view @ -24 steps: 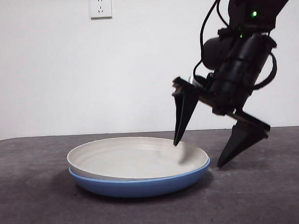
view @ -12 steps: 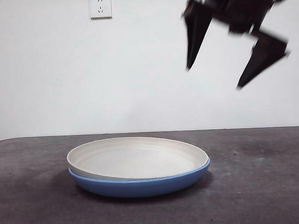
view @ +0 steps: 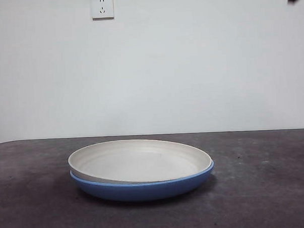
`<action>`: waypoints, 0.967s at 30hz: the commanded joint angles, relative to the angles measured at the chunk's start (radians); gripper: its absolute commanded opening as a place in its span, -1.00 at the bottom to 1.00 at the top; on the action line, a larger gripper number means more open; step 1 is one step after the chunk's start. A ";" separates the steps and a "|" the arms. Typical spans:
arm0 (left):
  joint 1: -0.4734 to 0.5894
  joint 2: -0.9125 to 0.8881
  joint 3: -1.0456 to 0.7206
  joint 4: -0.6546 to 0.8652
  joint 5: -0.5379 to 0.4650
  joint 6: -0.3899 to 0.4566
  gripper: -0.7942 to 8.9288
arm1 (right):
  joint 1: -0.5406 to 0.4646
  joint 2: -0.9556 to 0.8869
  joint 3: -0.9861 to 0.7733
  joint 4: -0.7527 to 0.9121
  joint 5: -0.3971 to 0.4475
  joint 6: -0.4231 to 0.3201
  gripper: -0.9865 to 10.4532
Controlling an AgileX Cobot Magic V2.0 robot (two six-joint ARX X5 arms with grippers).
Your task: Pick up the white plate, put it on the blue plate, put it on desk
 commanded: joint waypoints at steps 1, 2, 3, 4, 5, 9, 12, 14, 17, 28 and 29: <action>-0.009 0.005 0.009 0.008 -0.002 0.001 0.32 | 0.063 -0.043 0.011 -0.036 0.006 0.018 0.15; -0.009 0.005 0.009 0.008 -0.002 0.001 0.32 | 0.086 -0.063 0.010 -0.054 0.010 0.023 0.15; -0.009 0.005 0.009 0.008 -0.002 0.000 0.32 | 0.103 -0.080 0.007 -0.067 0.012 0.025 0.15; -0.009 0.005 0.009 0.008 -0.002 -0.004 0.32 | 0.124 -0.100 0.003 -0.082 0.013 0.026 0.15; -0.009 0.005 0.009 0.008 -0.002 -0.009 0.32 | 0.141 -0.118 0.000 -0.095 0.015 0.035 0.15; -0.009 0.005 0.009 0.007 -0.002 -0.034 0.32 | 0.207 -0.200 -0.001 -0.158 0.060 0.081 0.15; -0.009 0.005 0.009 0.005 -0.002 -0.042 0.32 | 0.234 -0.262 -0.001 -0.199 0.086 0.099 0.15; -0.009 0.005 0.009 0.005 -0.002 -0.051 0.32 | 0.240 -0.310 -0.001 -0.222 0.088 0.101 0.15; -0.009 0.005 0.009 0.005 -0.002 -0.059 0.32 | 0.240 -0.386 -0.002 -0.223 0.090 0.104 0.15; -0.009 0.006 0.009 0.005 -0.002 -0.078 0.30 | 0.237 -0.525 -0.002 -0.229 0.090 0.108 0.15; -0.009 0.006 0.009 0.005 -0.002 -0.078 0.27 | 0.237 -0.524 -0.002 -0.232 0.090 0.108 0.15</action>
